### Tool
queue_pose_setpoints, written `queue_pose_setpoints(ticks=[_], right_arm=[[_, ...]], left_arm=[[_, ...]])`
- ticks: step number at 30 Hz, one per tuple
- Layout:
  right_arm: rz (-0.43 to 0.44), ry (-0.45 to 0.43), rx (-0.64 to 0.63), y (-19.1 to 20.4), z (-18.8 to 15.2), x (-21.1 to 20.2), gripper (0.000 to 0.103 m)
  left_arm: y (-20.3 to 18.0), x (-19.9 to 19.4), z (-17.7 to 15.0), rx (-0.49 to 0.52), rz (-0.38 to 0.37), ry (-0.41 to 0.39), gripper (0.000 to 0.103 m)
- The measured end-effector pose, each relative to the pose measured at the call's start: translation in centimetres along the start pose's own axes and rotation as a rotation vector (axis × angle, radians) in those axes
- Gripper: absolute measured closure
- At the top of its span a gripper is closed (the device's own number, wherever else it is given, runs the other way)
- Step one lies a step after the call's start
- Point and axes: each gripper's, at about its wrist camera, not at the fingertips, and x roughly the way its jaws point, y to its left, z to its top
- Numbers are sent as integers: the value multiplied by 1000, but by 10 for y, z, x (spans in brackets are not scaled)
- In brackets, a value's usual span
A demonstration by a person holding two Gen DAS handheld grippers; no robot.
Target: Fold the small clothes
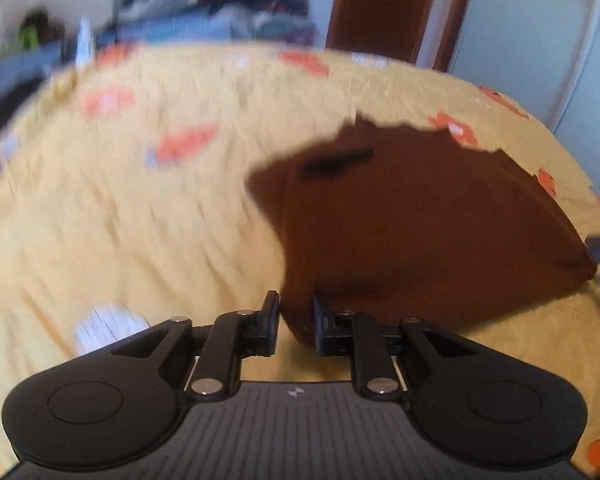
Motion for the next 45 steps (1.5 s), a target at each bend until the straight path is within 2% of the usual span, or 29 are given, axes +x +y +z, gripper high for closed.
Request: queue_pose_setpoints(ticks=[1, 2, 3, 4, 5, 7, 9, 11, 12, 14, 16, 17, 19, 20, 22, 25, 26, 28, 30, 31, 33, 34, 35, 37, 39, 41, 43, 44, 45], right_arm=[[5, -36, 1, 3, 10, -4, 43], [5, -74, -11, 8, 22, -8, 37], [-3, -106, -40, 14, 34, -9, 35], [-14, -127, -82, 22, 47, -6, 35], [-30, -138, -120, 29, 59, -1, 35], [-61, -147, -160, 34, 87, 16, 35], [-88, -147, -199, 39, 110, 40, 35], [-147, -142, -229, 43, 129, 64, 35], [-173, -131, -243, 45, 136, 75, 36], [-226, -98, -249, 44, 149, 101, 37], [-255, -49, -248, 40, 151, 122, 40], [-257, -34, -254, 39, 152, 128, 45], [-255, -36, -295, 42, 146, 135, 81], [-246, -38, -313, 44, 144, 135, 91], [-224, -100, -325, 48, 142, 125, 91], [-144, -191, -283, 49, 153, 103, 91], [-132, -207, -271, 46, 157, 100, 92], [-180, -184, -241, 34, 163, 113, 92], [-219, -123, -211, 21, 162, 133, 92], [-223, -107, -199, 18, 159, 137, 90], [-222, -136, -186, 21, 150, 132, 80], [-212, -162, -190, 25, 147, 123, 75], [-204, -200, -203, 31, 143, 112, 64], [-195, -274, -234, 48, 134, 90, 61], [-149, -260, -268, 65, 125, 86, 58], [-150, -200, -332, 81, 116, 105, 48], [-209, -143, -403, 89, 108, 132, 44], [-259, -122, -433, 87, 104, 147, 45], [-306, -119, -469, 81, 100, 158, 44]], left_arm=[[-3, -7, 13, 49, 41, -55, 60], [-8, -13, 29, 92, 91, -118, 27], [-14, -17, 41, 128, 131, -197, 13], [-21, -19, 53, 153, 151, -290, 5], [-29, -17, 63, 179, 150, -355, 5], [-48, 6, 81, 241, 145, -359, 6], [-72, 46, 88, 333, 164, -300, 10], [-94, 89, 87, 448, 171, -201, 37], [-101, 108, 86, 482, 181, -148, 40], [-105, 141, 82, 516, 195, -78, 41], [-99, 160, 81, 501, 214, -36, 46], [-96, 165, 83, 487, 209, -27, 65], [-87, 170, 91, 433, 183, -12, 94], [-83, 169, 97, 385, 179, -20, 95], [-67, 158, 109, 277, 165, -63, 95], [-46, 156, 123, 158, 131, -81, 96], [-45, 165, 122, 156, 161, -63, 96], [-45, 189, 114, 177, 225, 6, 96], [-48, 185, 107, 176, 252, -34, 93], [-48, 178, 107, 163, 252, -29, 89], [-44, 160, 108, 144, 226, -28, 71], [-40, 146, 106, 131, 215, -61, 55], [-37, 132, 105, 107, 209, -116, 39], [-36, 108, 103, 42, 152, -218, 25], [-47, 106, 109, 34, 76, -207, 25], [-67, 128, 110, 86, 57, -149, 25], [-79, 163, 107, 125, 78, -38, 25], [-78, 182, 103, 126, 104, 18, 21], [-70, 184, 98, 78, 87, -37, 19]])
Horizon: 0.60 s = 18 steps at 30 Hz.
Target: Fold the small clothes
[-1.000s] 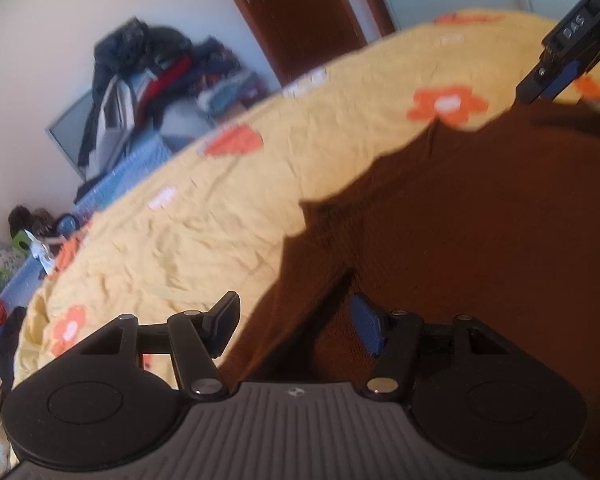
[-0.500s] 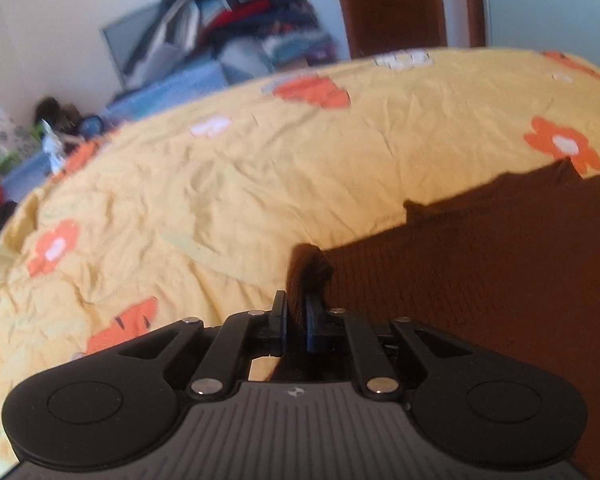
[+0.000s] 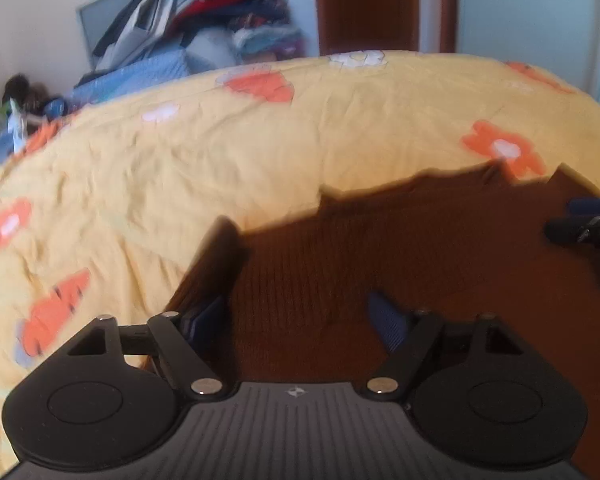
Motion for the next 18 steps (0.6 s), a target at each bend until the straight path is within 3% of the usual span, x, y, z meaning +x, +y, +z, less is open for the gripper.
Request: queue_pose_setpoints(ticks=[2, 5, 8, 10, 11, 14, 15, 17, 18], right_arm=[[-2, -95, -85, -2, -15, -2, 43], [43, -116, -3, -15, -15, -9, 43], [18, -93, 11, -11, -12, -16, 42], [-24, -80, 67, -4, -14, -34, 30], [-4, -100, 81, -1, -19, -47, 24], [46, -129, 58, 12, -36, -71, 9], [28, -105, 45, 15, -41, -70, 9], [-20, -33, 17, 15, -54, -55, 9], [-19, -74, -30, 15, -64, -54, 7]], left_arm=[[17, 6, -1, -72, -35, 8, 11], [23, 6, -1, -96, -6, 23, 7], [22, -21, -3, -100, 50, 18, 9], [15, -52, -13, -75, 15, -23, 8], [11, -65, -20, -67, -22, -34, 8], [-1, -69, -40, -36, -69, 28, 8], [-3, -61, -47, -29, -55, 51, 7], [-2, -58, -59, -16, -48, -15, 0], [0, -57, -63, -21, -57, -40, 0]])
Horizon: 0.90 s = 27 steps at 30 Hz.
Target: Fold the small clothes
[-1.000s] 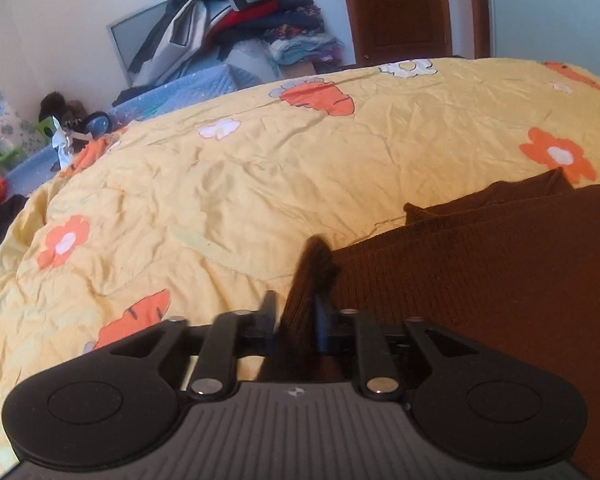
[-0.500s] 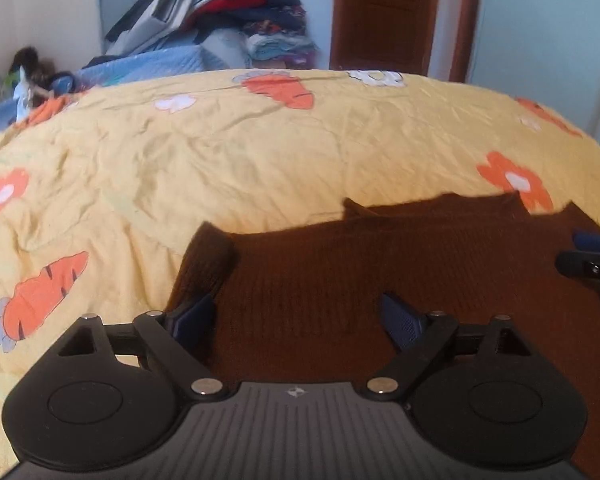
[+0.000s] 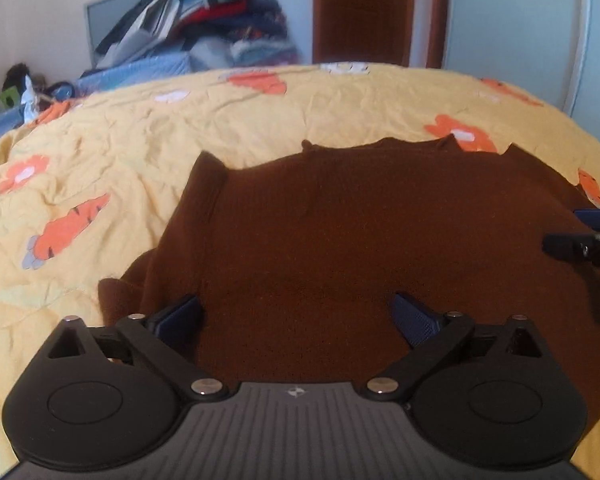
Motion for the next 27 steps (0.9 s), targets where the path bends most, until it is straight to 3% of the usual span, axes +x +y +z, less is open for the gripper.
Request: queue_pose_setpoints(ticks=[2, 5, 7, 9, 12, 13, 14, 15, 18, 21, 23, 24, 25, 27], right_arm=[[-22, -28, -45, -1, -10, 1, 1], [-53, 22, -11, -1, 1, -4, 3], [-76, 34, 13, 7, 4, -19, 6], [-22, 8, 7, 21, 0, -35, 4], [-1, 28, -115, 52, -17, -38, 2], [-29, 54, -184, 61, -27, -31, 1], [-45, 73, -237, 65, -36, -24, 0], [-29, 23, -239, 62, -42, -28, 0], [-39, 80, -183, 55, -34, -35, 1], [-26, 65, -152, 62, -32, -52, 2], [-15, 80, -161, 68, -41, -50, 0], [-20, 107, -182, 69, -51, -42, 0], [-21, 41, -234, 71, -61, -45, 0], [-1, 43, -202, 65, -60, -47, 0]], left_arm=[[-2, -3, 3, -6, 11, 13, 0], [-7, -23, 9, -29, 37, 46, 1], [-14, -42, 7, -41, -5, 29, 1], [-25, -50, 1, -30, -35, 40, 1], [-51, -39, -21, 97, 13, 71, 0], [-54, -42, -28, 125, 24, 13, 0], [-55, -44, -29, 134, 29, 10, 0], [-53, -45, -26, 122, 30, 35, 0], [-52, -62, -23, 102, 22, 58, 1], [-55, -69, -31, 92, -6, 76, 1], [-61, -64, -41, 122, 28, 86, 0], [-63, -66, -46, 129, 36, 55, 0], [-64, -66, -48, 122, 38, 51, 0], [-62, -66, -46, 97, 37, 71, 0]])
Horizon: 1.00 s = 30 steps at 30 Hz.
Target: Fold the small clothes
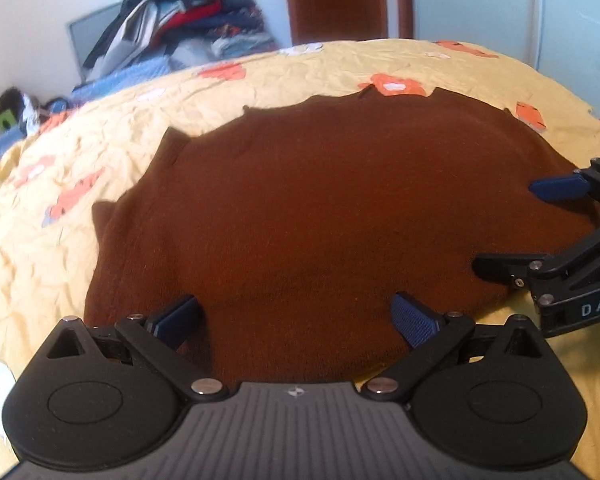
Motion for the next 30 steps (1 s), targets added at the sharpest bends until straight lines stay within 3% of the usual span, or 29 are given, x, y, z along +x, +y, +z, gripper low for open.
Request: queue_pose_setpoints(ticks=[3, 7, 9, 11, 14, 16, 19, 25, 27, 30], right_arm=[[-11, 65, -4, 2, 14, -1, 1], [12, -14, 42, 6, 17, -19, 0], [1, 38, 13, 10, 10, -7, 0], [5, 8, -37, 12, -3, -3, 0], [9, 67, 39, 5, 7, -11, 0], [21, 44, 109, -5, 8, -27, 0], [60, 17, 278, -32, -2, -54, 0], [201, 77, 800, -114, -54, -74, 0], [255, 56, 896, -124, -63, -68, 0], [315, 49, 936, -126, -64, -56, 0]], left_arm=[[1, 0, 0, -15, 1, 9, 0], [4, 0, -3, -46, -10, 11, 0], [5, 0, -4, -46, -12, 10, 0], [5, -1, -4, -44, -15, 13, 0], [11, -7, -8, -58, -13, 18, 0], [18, -14, -13, -89, -11, 18, 0], [49, -34, -23, -261, -92, 20, 0], [145, -34, -60, -864, -408, 73, 1], [155, -28, -61, -934, -452, 65, 1], [147, -17, -51, -943, -491, 70, 1]])
